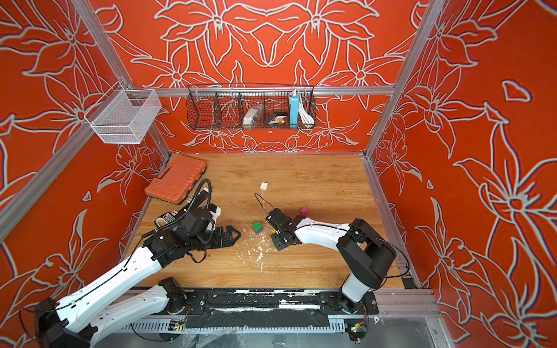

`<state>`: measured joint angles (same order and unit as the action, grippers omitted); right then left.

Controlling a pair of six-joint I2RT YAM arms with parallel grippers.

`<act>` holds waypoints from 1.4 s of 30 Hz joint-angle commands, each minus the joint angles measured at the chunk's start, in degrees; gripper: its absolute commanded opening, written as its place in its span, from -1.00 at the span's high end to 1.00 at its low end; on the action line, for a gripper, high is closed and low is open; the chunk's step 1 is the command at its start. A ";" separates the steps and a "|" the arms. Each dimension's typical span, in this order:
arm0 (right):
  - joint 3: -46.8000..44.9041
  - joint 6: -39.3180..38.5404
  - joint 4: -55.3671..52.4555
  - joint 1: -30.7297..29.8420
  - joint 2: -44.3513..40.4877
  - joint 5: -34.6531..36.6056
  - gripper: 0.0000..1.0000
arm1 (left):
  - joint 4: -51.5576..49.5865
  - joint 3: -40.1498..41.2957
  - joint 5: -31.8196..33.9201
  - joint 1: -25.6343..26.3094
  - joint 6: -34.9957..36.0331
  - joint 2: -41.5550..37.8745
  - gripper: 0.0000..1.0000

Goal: Assemble the letter r with lego
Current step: Pick up the lego brick from the center of the board, then assemble the lego brick with the lego brick.

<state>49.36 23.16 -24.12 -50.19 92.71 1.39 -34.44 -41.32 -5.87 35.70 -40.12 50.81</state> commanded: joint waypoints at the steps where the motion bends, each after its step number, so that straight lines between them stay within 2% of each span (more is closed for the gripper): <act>1: -2.71 0.31 -5.98 -0.34 2.12 -0.36 0.29 | 0.16 0.10 0.09 0.43 -0.32 0.50 -0.94; 7: -1.75 0.35 -7.66 -0.35 0.63 -0.20 0.66 | 1.73 0.21 0.22 0.32 -0.66 1.44 -0.93; 10: 0.41 0.65 -11.45 -0.35 -2.96 0.56 1.00 | 4.46 -0.08 -3.25 -1.36 -0.92 2.93 -0.91; 16: 8.81 3.48 -17.65 -0.39 -8.02 -0.49 1.00 | 14.65 0.32 -15.88 -8.00 -2.63 11.35 -0.84; 21: 19.17 4.65 -21.65 -0.67 -4.12 -2.72 1.00 | 24.81 2.61 -26.03 -14.87 -6.10 17.04 -0.81; 23: 23.35 4.32 -23.42 -0.83 -1.93 -1.06 1.00 | 28.26 3.20 -29.43 -17.49 -7.43 19.16 -0.80; 25: 26.88 0.09 -24.82 -1.00 0.19 -0.47 1.00 | 31.50 4.04 -31.90 -19.40 -8.79 20.74 -0.79; 28: 32.04 -1.19 -27.57 -1.16 3.63 2.44 1.00 | 36.01 5.79 -35.26 -22.05 -11.25 22.66 -0.79; 33: 42.05 -4.90 -32.48 -1.38 10.69 -5.33 1.00 | 42.33 9.44 -38.46 -25.50 -14.70 24.74 -0.79; 42: 50.95 -5.73 -38.54 -1.80 21.04 -6.85 1.00 | 46.43 14.50 -42.23 -32.88 -16.83 24.48 -0.80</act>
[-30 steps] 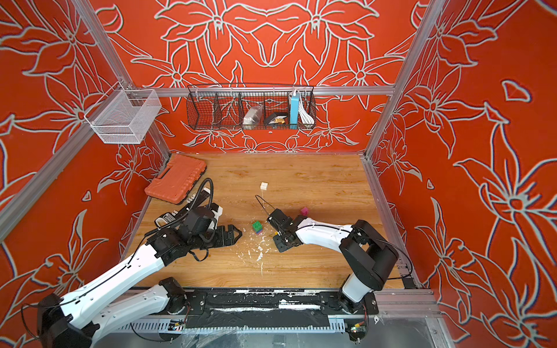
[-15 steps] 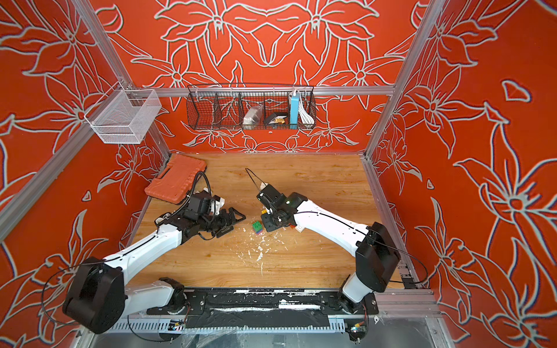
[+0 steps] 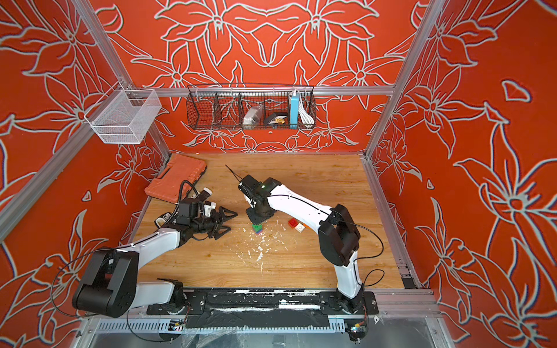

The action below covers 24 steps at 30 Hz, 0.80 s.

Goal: Assemble the letter r with lego
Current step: Assemble the lego brick with the lego brick.

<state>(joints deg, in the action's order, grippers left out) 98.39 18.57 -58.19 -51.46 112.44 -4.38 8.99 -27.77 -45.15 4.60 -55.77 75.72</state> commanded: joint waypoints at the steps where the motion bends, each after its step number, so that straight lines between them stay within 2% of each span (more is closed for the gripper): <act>1: 2.42 -1.12 -4.54 -0.50 1.97 -1.19 1.00 | 2.98 1.35 -3.34 -2.65 -1.19 -0.81 -0.80; 8: 5.93 -1.04 -4.97 -0.57 5.64 -2.19 1.00 | 0.87 2.02 -4.86 -6.10 0.20 -2.43 -0.80; 24: 10.20 -0.97 -6.41 -0.60 10.70 -2.65 1.00 | -0.45 1.34 -5.83 -7.17 1.47 -2.09 -0.80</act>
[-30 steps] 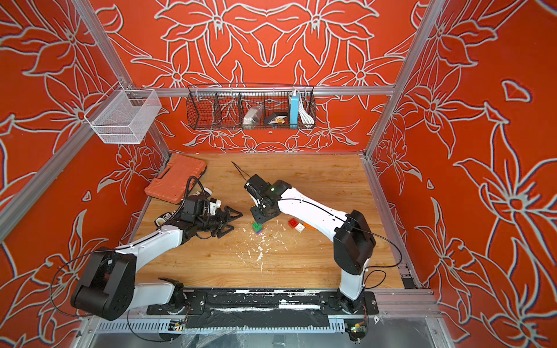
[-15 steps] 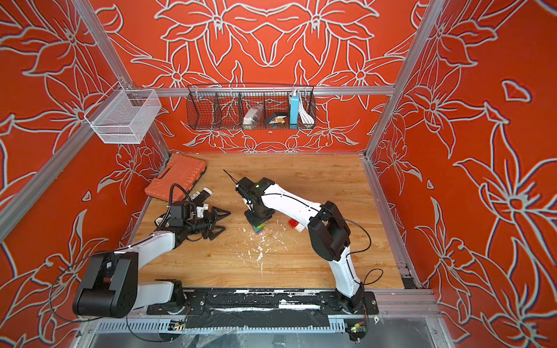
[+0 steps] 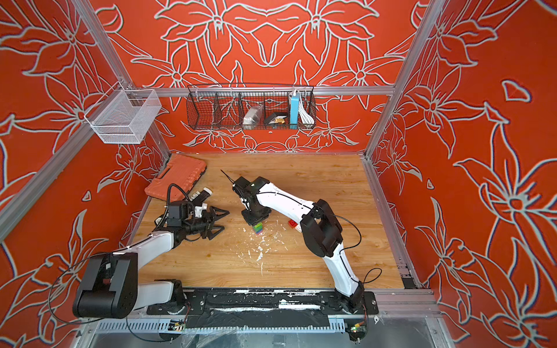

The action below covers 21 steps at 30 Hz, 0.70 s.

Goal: Assemble the letter r with lego
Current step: Assemble the lego brick with the lego brick.

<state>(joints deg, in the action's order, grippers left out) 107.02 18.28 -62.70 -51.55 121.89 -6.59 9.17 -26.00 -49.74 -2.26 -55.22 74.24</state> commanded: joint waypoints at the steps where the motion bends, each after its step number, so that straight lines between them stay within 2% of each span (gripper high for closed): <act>1: 1.52 -0.66 -1.90 -0.48 1.38 -0.56 1.00 | -0.69 -0.41 -1.24 -0.31 0.99 -0.65 -0.80; 21: -0.62 0.45 -0.45 -0.60 2.82 0.28 1.00 | -1.60 -0.87 -1.24 -0.29 1.43 -1.15 -0.80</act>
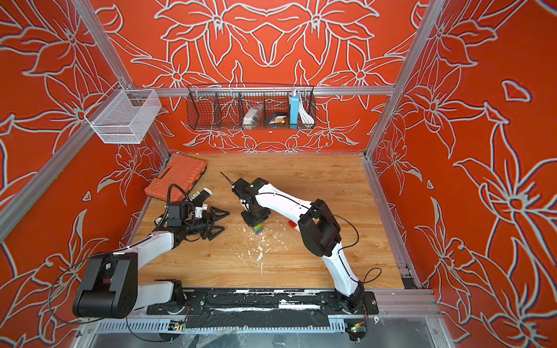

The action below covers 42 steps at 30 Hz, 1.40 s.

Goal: Assemble the letter r with lego
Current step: Assemble the lego brick with the lego brick.

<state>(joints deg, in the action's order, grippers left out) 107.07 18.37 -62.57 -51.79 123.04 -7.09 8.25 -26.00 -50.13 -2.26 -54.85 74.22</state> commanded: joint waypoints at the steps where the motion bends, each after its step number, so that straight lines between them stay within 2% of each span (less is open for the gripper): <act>1: -0.63 0.81 -0.71 -0.37 1.68 1.19 1.00 | -0.69 -0.97 -0.85 -0.32 1.10 -1.17 -0.79; 10: -1.69 6.93 -0.69 -0.41 2.55 4.54 1.00 | -3.78 -2.29 -0.98 -0.31 2.50 -2.68 -0.80; 24: -6.66 4.91 3.17 -4.15 2.35 10.78 1.00 | -6.93 -2.79 -0.59 -0.29 3.35 -5.51 -0.80; 32: -11.03 7.24 5.39 -4.55 1.35 7.99 1.00 | -7.46 -3.18 -0.50 -0.29 3.43 -5.66 -0.80; 38: -13.95 9.79 8.12 -3.81 0.86 1.69 1.00 | -8.08 -3.88 -0.47 -0.04 3.87 -5.31 -0.80; 42: -16.49 10.54 9.52 -2.53 0.45 -0.06 1.00 | -8.32 -4.15 -0.33 0.29 3.96 -5.41 -0.80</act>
<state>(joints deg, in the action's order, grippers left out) 96.31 26.83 -51.55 -54.48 117.54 -0.89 0.78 -28.88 -50.13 -2.20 -51.88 69.58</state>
